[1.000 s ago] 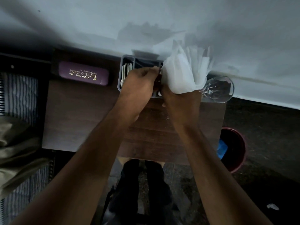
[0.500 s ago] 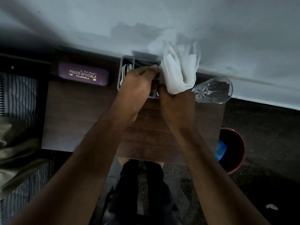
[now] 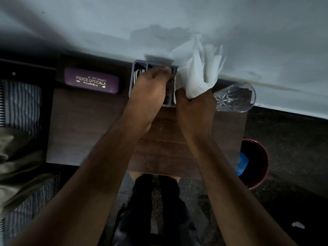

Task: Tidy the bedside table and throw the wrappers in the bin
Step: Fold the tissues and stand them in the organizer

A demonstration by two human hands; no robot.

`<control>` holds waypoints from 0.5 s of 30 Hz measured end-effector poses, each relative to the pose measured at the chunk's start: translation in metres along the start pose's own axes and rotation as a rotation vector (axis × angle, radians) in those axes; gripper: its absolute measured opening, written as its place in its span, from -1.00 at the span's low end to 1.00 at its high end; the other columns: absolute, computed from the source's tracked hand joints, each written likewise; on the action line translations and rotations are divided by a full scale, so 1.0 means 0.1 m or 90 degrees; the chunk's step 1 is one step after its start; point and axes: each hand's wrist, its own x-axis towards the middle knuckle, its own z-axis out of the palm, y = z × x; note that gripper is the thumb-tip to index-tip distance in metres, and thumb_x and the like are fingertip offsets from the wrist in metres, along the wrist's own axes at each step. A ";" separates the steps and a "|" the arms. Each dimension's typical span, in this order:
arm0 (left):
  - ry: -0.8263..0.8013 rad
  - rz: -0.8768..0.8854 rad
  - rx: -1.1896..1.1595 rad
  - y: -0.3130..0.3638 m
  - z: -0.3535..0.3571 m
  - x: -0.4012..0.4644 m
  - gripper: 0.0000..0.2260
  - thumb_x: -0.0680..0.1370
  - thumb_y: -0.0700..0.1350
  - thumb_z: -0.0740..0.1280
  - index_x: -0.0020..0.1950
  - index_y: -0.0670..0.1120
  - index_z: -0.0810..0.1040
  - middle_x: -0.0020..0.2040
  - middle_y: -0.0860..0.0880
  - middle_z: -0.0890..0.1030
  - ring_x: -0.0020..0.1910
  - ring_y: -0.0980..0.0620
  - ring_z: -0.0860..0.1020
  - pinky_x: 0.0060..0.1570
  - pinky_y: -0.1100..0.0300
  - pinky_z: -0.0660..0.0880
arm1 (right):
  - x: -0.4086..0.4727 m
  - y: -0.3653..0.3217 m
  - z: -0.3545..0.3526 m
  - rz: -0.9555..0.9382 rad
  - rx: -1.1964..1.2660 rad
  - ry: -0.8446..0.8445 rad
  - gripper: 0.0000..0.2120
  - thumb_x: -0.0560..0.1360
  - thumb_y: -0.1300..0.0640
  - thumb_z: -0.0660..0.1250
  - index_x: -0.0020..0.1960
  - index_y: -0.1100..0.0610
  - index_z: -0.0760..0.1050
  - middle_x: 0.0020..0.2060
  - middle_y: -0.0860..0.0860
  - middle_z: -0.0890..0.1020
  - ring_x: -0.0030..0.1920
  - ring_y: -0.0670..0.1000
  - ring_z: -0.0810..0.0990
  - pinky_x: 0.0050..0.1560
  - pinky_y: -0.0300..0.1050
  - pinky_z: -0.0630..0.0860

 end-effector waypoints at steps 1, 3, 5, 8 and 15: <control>-0.009 -0.003 -0.001 -0.01 0.00 0.00 -0.72 0.62 -0.01 0.24 -0.14 0.10 0.72 -0.02 -0.03 0.75 0.08 -0.05 0.69 0.26 -0.12 0.55 | -0.01 0.00 0.00 -0.023 -0.011 -0.004 -0.80 0.45 0.16 0.38 -0.02 0.29 0.58 -0.10 0.23 0.66 -0.04 0.23 0.64 -0.04 0.22 0.58; -0.038 -0.001 0.006 -0.02 0.03 -0.01 -0.75 0.64 -0.01 0.22 0.02 0.04 0.71 0.01 0.02 0.75 0.09 0.02 0.69 0.24 -0.04 0.56 | -0.02 0.00 0.01 -0.044 -0.028 -0.022 -0.78 0.47 0.17 0.40 0.04 0.30 0.59 -0.06 0.22 0.67 0.01 0.23 0.64 0.01 0.22 0.56; -0.053 0.004 0.015 -0.02 0.05 -0.01 -0.75 0.65 -0.01 0.22 0.07 0.01 0.70 0.01 0.03 0.75 0.07 0.06 0.70 0.22 -0.01 0.57 | -0.03 -0.02 0.00 -0.029 -0.023 -0.029 -0.69 0.46 0.16 0.44 0.17 0.24 0.58 0.04 0.15 0.68 0.09 0.15 0.65 0.09 0.11 0.56; -0.058 0.002 0.022 -0.02 0.03 -0.01 -0.76 0.64 0.01 0.22 0.03 0.05 0.69 0.02 0.04 0.75 0.09 0.05 0.69 0.28 -0.06 0.54 | -0.04 -0.03 -0.02 -0.034 -0.021 -0.005 -0.59 0.46 0.14 0.46 0.27 0.21 0.53 0.11 0.09 0.68 0.12 0.08 0.64 0.09 -0.05 0.56; -0.059 0.010 0.013 -0.06 -0.01 -0.04 -0.75 0.58 -0.02 0.25 0.15 0.04 0.68 0.05 0.00 0.74 0.10 -0.06 0.69 0.13 -0.05 0.63 | -0.06 0.05 0.01 -0.096 -0.091 -0.020 -0.59 0.43 0.23 0.47 0.24 0.33 0.52 0.13 0.24 0.61 0.21 0.24 0.55 0.19 0.09 0.48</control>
